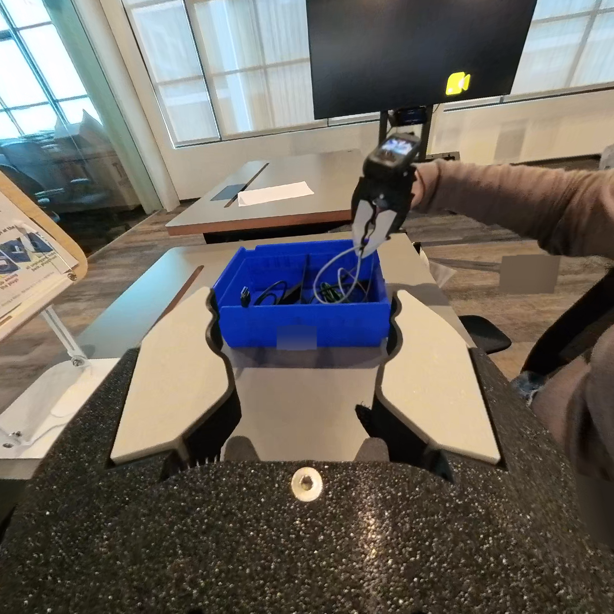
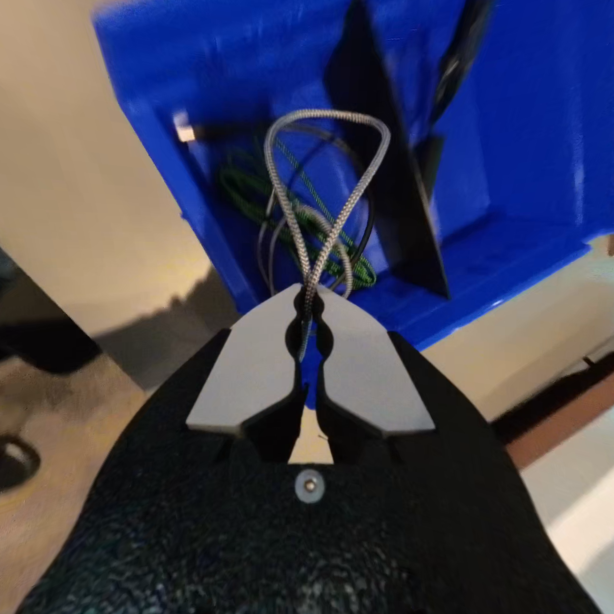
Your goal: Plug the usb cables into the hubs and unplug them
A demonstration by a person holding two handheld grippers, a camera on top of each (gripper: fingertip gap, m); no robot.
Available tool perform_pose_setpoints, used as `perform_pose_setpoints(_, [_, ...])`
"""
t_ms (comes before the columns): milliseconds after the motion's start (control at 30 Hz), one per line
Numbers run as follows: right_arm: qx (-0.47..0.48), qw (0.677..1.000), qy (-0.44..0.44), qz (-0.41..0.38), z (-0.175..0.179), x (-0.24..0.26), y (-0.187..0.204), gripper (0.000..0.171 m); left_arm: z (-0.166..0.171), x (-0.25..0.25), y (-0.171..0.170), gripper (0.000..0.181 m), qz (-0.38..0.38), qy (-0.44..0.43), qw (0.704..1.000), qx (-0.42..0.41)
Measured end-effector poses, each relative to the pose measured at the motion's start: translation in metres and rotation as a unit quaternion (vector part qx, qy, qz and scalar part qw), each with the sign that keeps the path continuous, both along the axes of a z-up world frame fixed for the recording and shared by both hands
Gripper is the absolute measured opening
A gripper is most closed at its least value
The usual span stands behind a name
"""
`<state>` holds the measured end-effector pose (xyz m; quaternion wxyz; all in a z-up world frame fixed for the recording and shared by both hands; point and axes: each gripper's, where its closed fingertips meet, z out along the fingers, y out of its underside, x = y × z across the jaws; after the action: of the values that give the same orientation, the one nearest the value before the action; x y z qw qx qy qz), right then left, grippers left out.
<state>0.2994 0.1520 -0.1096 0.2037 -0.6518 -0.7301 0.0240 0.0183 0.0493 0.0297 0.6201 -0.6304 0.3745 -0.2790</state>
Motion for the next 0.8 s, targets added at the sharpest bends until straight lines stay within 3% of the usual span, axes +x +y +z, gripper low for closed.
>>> perform_pose_setpoints(133, [0.026,0.990,-0.134,0.031,-0.019,-0.005,0.008,0.002,-0.007,0.005,0.002,0.097,-0.005,0.014,1.000,-0.011])
perform_pose_setpoints(333, [0.003,0.980,-0.199,0.021,-0.035,-0.022,0.014,0.005,-0.016,0.011,0.003,0.097,-0.006,0.043,0.999,-0.016])
perform_pose_setpoints(467, [-0.010,0.983,-0.182,-0.029,-0.032,-0.029,0.021,0.083,-0.015,0.010,0.008,0.106,0.009,0.038,0.999,-0.020])
perform_pose_setpoints(533, [0.000,0.985,-0.168,-0.049,-0.025,-0.030,0.025,0.102,-0.014,0.010,0.010,0.112,0.013,0.033,0.999,-0.024])
perform_pose_setpoints(700, [0.089,0.988,-0.106,-0.062,0.011,-0.035,0.035,0.117,-0.012,0.007,0.014,0.126,0.031,0.030,0.999,-0.019])
perform_pose_setpoints(800, [0.113,0.991,-0.002,-0.066,0.044,-0.053,0.025,0.120,-0.007,-0.001,0.020,0.142,0.067,0.023,0.997,-0.015])
